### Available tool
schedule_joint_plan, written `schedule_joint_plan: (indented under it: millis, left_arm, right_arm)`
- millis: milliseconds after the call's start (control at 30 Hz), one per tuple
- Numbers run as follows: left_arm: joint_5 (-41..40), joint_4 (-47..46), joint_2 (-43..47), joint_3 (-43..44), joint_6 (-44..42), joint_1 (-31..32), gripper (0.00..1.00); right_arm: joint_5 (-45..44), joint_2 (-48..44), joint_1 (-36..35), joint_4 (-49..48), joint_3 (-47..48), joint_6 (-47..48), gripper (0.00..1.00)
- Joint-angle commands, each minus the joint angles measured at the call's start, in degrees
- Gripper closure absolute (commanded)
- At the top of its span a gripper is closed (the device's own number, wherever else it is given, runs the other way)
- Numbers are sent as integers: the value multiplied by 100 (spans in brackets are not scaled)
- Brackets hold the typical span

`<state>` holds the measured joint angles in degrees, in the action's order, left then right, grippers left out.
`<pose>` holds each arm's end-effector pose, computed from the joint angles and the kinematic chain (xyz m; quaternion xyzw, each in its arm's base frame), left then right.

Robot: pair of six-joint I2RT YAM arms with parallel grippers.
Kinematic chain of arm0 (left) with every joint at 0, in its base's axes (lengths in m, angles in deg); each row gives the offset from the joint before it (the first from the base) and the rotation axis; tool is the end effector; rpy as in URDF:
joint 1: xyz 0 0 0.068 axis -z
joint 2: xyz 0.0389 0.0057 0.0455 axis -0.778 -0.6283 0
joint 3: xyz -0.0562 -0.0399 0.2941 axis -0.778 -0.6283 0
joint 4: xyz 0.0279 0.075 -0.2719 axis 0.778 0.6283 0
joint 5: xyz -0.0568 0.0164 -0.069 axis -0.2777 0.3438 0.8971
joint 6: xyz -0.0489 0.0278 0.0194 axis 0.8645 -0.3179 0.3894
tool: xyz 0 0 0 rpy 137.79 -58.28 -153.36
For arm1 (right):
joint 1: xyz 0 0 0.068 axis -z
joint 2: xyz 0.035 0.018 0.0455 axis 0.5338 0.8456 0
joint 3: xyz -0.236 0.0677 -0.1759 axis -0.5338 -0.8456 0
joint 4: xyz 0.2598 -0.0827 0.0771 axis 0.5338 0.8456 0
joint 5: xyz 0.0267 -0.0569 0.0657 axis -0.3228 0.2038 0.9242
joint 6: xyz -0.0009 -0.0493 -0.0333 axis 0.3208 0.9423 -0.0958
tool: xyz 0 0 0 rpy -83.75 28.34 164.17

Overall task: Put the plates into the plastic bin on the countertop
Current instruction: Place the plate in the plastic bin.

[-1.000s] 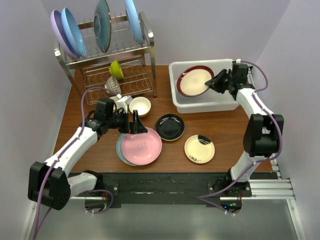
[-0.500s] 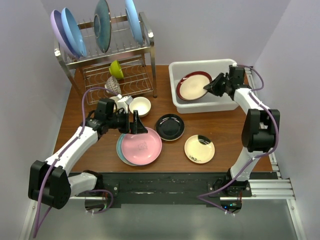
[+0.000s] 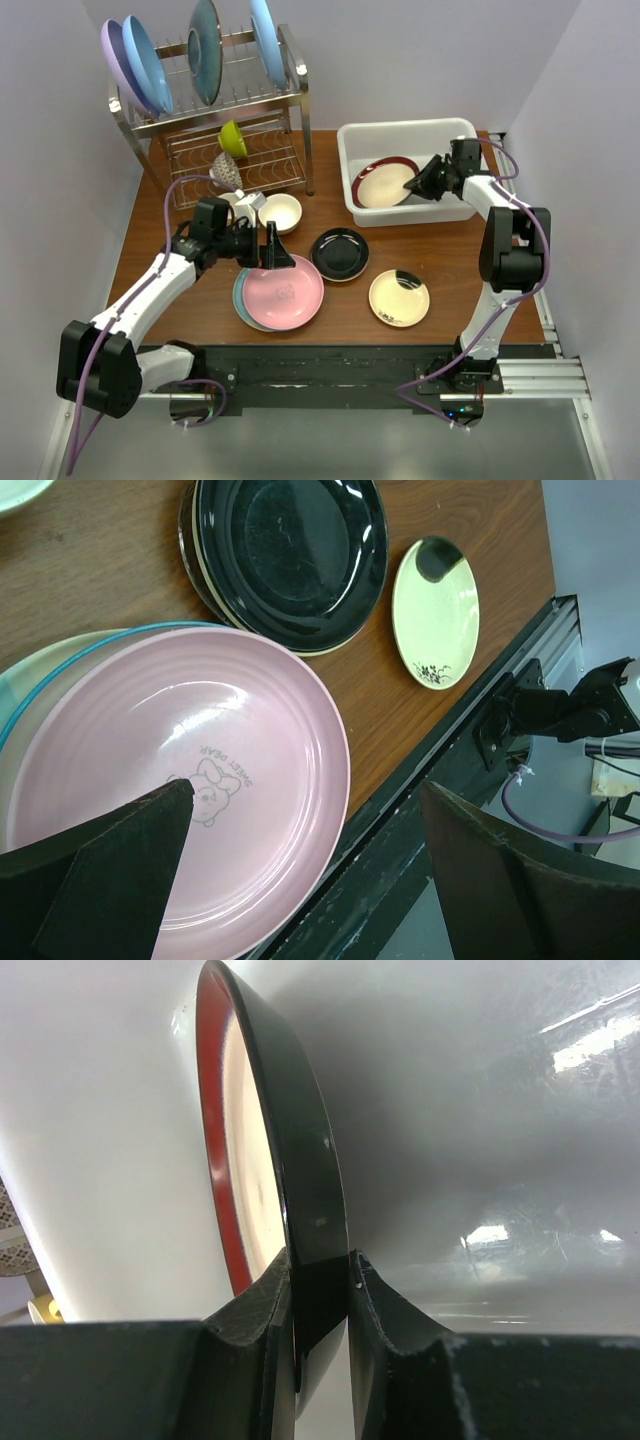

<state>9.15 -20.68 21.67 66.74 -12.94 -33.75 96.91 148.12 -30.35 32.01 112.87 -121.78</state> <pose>0.2358 -0.1012 0.2605 0.0821 0.8790 -0.4027 0.2417 0.4687 0.0003 0.2173 0.2460 0.8761 0.2814 0.3046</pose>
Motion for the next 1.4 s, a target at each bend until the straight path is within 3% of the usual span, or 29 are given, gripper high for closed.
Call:
schedule_joint_plan:
  millis: [0,133,233,867,1367]
  left_arm:
    - [140,-69,44,-65,-163,-1,0]
    - [131,-69,62,-83,-163,-1,0]
    - [140,-68,80,-109,-163,-1,0]
    - [192,-200,167,-206,-84,-1,0]
    - [184,-245,211,-267,4,8,0]
  right_arm:
    - [239,14,37,-210,366,22,84]
    - [221,67,72,-95,419,40,67]
    - [169,75,90,-25,480,66,60]
    - [-728,-399,90,995,946,875,36]
    - [-438,-2050,90,688,499,797,13]
